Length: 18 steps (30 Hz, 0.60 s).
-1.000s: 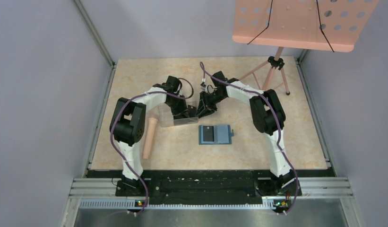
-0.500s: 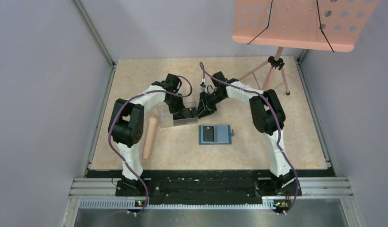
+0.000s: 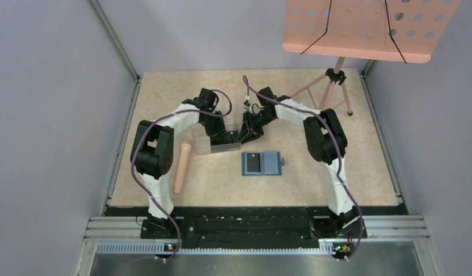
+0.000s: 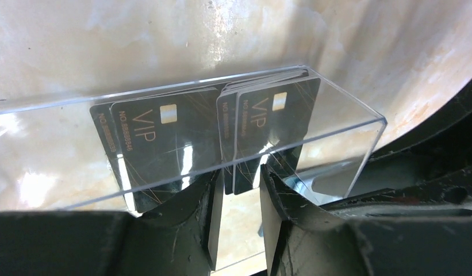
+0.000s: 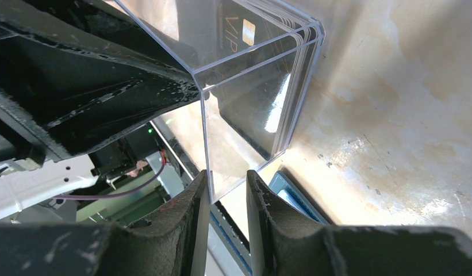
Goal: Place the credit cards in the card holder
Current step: Pick up the credit card from the storage box.
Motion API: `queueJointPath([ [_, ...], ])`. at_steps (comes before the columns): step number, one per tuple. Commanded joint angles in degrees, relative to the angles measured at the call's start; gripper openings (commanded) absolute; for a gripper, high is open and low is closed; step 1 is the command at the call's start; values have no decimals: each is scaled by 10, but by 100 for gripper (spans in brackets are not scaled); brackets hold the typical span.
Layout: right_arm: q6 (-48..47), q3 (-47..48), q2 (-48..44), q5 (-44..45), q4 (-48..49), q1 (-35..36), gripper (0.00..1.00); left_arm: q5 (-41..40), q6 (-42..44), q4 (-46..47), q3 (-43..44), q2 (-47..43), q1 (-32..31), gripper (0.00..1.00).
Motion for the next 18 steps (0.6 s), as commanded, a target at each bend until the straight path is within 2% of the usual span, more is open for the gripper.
queueJointPath([
  [1, -11, -4, -31, -20, 8, 6, 26, 5, -4, 14, -1, 15, -3, 35],
  [9, -9, -1, -29, -20, 8, 6, 26, 34, -5, 27, 4, 41, -18, 29],
  [11, -9, -2, -29, -19, 8, 7, 26, 38, -4, 31, 5, 41, -20, 26],
  [15, -10, -3, -29, -19, 8, 7, 26, 40, 2, 33, 4, 31, -20, 11],
  [17, -10, -4, -30, -20, 8, 7, 26, 30, 6, 25, 8, 24, -20, 13],
  [18, -10, -4, -29, -19, 8, 7, 26, 21, 8, 18, 10, 20, -21, 19],
])
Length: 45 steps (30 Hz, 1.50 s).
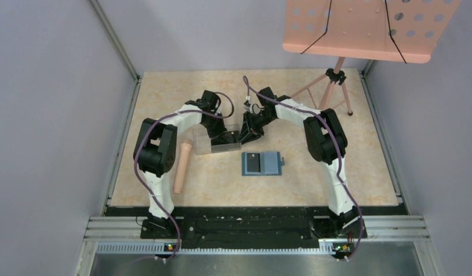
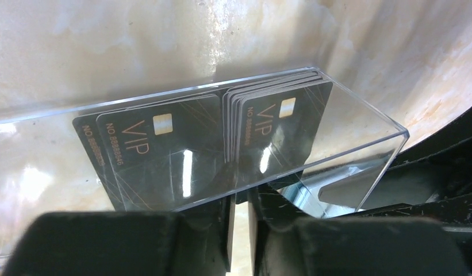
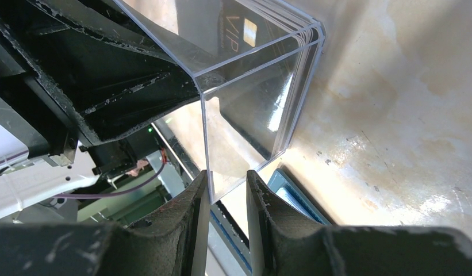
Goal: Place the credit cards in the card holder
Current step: Pick up the credit card from the storage box.
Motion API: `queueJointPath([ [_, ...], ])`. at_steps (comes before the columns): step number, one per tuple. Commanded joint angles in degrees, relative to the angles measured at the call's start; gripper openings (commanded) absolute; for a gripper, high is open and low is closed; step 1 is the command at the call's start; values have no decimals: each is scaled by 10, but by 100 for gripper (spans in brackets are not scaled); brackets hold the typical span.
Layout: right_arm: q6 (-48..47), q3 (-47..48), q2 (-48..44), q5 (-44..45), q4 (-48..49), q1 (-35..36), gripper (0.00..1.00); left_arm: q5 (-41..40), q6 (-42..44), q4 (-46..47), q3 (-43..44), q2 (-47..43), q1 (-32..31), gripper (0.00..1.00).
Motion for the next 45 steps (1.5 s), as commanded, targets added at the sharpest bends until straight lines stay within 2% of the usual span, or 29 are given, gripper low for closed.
queueJointPath([
  [1, -10, -5, -29, -19, 11, 7, 26, -2, 6, 3, 13, -12, -11, 25],
  [4, -10, -7, -30, -18, 11, 7, 26, -24, 11, -13, 21, -20, -12, 33],
  [7, -10, -7, -30, -18, 11, 7, 26, -38, 18, -32, 31, -14, -13, 32],
  [9, -10, -7, -30, -18, 11, 7, 26, -39, 22, -36, 35, -8, -14, 28],
  [13, -10, -7, -28, -20, 11, 6, 26, -39, 29, -46, 42, 5, -15, 12],
  [18, -10, -6, -28, -22, 11, 7, 26, -46, 36, -55, 53, 5, -19, 0],
  [38, -12, -11, -29, -22, 11, 7, 26, -24, 44, -63, 92, -4, -32, 0],
  [42, -12, -11, -30, -22, 11, 7, 26, 3, 32, -39, 82, -8, -31, 10],
  [45, -12, -11, -30, -21, 11, 6, 26, 16, 27, -21, 72, -14, -31, 12],
])
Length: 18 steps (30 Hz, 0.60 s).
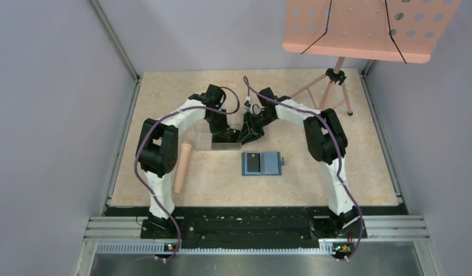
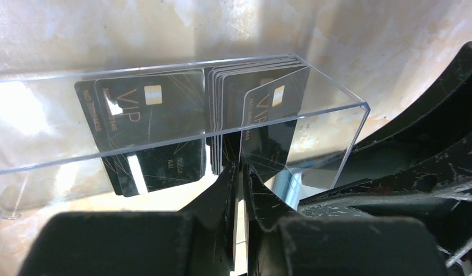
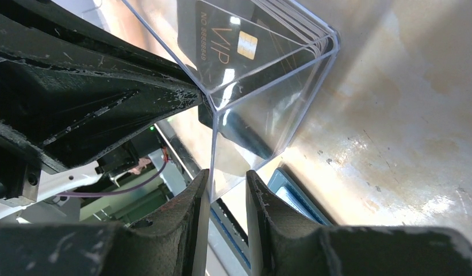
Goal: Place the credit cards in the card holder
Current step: Pick up the credit card from the storage box.
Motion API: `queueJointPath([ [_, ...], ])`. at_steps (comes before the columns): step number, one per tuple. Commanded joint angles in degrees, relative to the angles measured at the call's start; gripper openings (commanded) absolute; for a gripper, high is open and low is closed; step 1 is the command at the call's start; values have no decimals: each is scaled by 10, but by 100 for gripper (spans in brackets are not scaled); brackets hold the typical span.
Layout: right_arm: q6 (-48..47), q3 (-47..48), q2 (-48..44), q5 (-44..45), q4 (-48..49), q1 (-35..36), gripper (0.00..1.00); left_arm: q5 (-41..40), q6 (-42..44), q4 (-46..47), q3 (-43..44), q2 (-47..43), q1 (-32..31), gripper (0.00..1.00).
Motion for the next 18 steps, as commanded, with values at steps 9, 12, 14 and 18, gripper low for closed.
queueJointPath([
  [9, -15, -6, -30, -14, 6, 7, 26, 68, -17, 76, -14, -26, -8, 13],
  [12, -15, -5, -30, -14, 6, 8, 26, 73, -15, 82, -19, -29, -8, 13],
  [14, -15, -5, -29, -14, 7, 7, 26, 82, -11, 82, -18, -28, -8, 13],
  [18, -15, -3, -29, -13, 6, 8, 26, 106, 4, 88, -19, -29, -9, 18],
])
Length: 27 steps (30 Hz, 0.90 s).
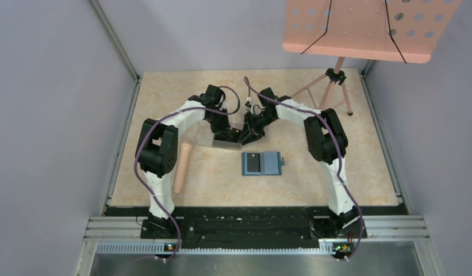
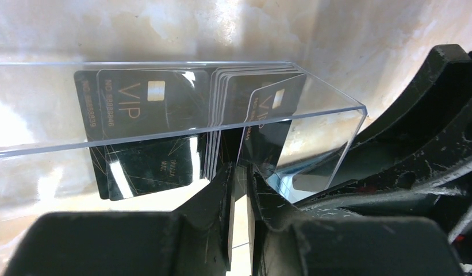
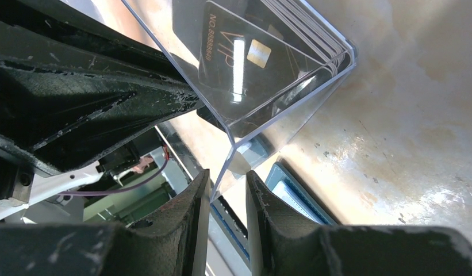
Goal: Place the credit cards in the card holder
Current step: Pick up the credit card from the storage box.
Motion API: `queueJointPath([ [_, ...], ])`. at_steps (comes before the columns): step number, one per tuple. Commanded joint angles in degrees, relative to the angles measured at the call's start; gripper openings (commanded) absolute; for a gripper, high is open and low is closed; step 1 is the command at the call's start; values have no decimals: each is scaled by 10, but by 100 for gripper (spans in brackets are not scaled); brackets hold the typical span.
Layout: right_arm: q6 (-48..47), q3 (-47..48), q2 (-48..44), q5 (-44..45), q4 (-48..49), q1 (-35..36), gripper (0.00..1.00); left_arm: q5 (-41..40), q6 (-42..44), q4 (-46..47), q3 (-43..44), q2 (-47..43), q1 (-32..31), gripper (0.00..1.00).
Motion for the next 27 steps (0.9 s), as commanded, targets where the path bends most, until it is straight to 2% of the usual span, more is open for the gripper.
queueJointPath([
  [1, -15, -2, -28, -13, 18, 10, 26, 83, 6, 46, -3, -26, -12, 18],
  [15, -14, -3, -28, -14, 18, 10, 26, 107, 10, 70, -14, -27, -17, 16],
  [24, -14, -5, -29, -13, 18, 10, 26, 78, 19, 21, 2, 5, -21, 18],
  [27, -15, -4, -29, -12, 18, 10, 26, 76, 19, 17, 5, 9, -22, 12],
])
